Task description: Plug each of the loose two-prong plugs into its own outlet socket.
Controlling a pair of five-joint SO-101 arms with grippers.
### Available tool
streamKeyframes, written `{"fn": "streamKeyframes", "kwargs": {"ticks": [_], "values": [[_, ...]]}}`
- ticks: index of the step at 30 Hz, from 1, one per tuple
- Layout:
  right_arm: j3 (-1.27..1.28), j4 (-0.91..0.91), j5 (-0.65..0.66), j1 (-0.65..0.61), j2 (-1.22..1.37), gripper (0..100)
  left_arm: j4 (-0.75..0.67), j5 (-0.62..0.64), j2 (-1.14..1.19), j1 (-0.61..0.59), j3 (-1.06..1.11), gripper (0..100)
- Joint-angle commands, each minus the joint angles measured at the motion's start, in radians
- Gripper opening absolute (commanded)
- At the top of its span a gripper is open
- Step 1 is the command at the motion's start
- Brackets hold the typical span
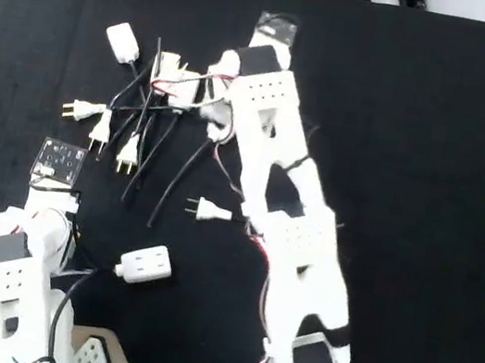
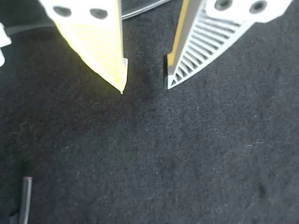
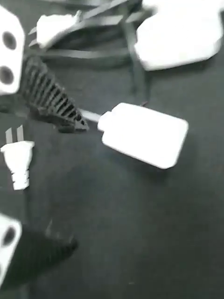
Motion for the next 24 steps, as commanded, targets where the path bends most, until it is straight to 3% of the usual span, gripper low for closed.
{"fn": "streamKeyframes", "kwargs": {"ticks": [1, 9, 22, 24], "values": [[0.257, 0.04, 0.017, 0.011, -0.188, 27.9, -0.021, -0.009, -0.009, 0.012, -0.002, 14], [0.727, -0.023, 0.008, -0.012, -0.438, 27.9, -0.018, -0.009, -0.009, 0.012, -0.002, 14], [1.033, -0.413, -0.043, -0.006, -0.328, 27.3, -0.017, -0.011, -0.009, 0.012, -0.002, 14], [1.044, -0.43, -0.023, 0.023, -0.328, 22.6, -0.017, -0.011, -0.009, 0.012, -0.002, 14]]}}
